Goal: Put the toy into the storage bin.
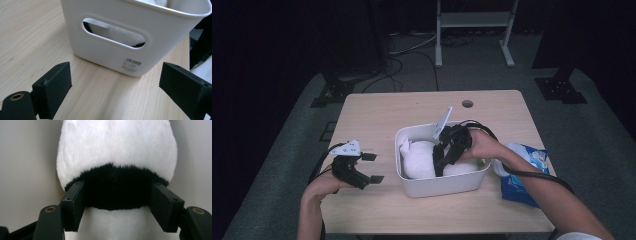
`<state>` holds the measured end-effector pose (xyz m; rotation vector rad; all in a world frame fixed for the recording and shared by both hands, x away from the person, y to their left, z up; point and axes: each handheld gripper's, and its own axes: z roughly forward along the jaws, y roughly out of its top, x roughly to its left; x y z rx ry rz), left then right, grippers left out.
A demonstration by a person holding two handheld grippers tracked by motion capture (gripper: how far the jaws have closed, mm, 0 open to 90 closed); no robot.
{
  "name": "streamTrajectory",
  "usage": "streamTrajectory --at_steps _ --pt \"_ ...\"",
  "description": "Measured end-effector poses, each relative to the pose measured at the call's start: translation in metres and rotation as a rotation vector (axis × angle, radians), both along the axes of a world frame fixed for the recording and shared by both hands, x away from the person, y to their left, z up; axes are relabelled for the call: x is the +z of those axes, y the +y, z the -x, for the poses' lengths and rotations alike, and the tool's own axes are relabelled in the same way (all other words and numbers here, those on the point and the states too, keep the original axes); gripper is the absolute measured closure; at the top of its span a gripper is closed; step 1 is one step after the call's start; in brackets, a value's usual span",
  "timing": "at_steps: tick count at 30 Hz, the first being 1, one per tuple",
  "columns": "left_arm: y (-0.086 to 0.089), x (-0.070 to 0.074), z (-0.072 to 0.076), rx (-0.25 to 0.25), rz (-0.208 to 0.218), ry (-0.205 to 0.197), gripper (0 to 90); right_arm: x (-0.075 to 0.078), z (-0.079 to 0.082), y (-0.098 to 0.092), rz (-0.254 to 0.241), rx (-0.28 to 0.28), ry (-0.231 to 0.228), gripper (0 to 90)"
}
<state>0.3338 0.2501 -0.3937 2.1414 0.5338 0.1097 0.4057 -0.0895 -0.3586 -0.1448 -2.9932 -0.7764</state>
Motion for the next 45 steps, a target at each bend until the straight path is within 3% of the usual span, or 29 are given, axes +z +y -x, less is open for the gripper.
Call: streamTrajectory --at_steps 5,8,30,45 --pt "0.0 0.001 0.0 0.002 0.001 -0.005 9.5 0.005 0.0 -0.005 -0.029 -0.005 0.006 35.8" --pt "0.0 0.0 0.0 0.002 -0.002 -0.001 9.5 0.013 0.0 -0.012 -0.073 -0.018 0.011 36.7" --pt "0.0 -0.002 -0.001 0.012 -0.006 0.003 8.9 0.041 0.007 -0.072 -0.24 -0.154 0.012 31.8" --pt "-0.001 -0.002 0.0 0.011 -0.013 0.002 8.9 0.049 0.016 -0.108 -0.289 -0.235 -0.014 29.9"
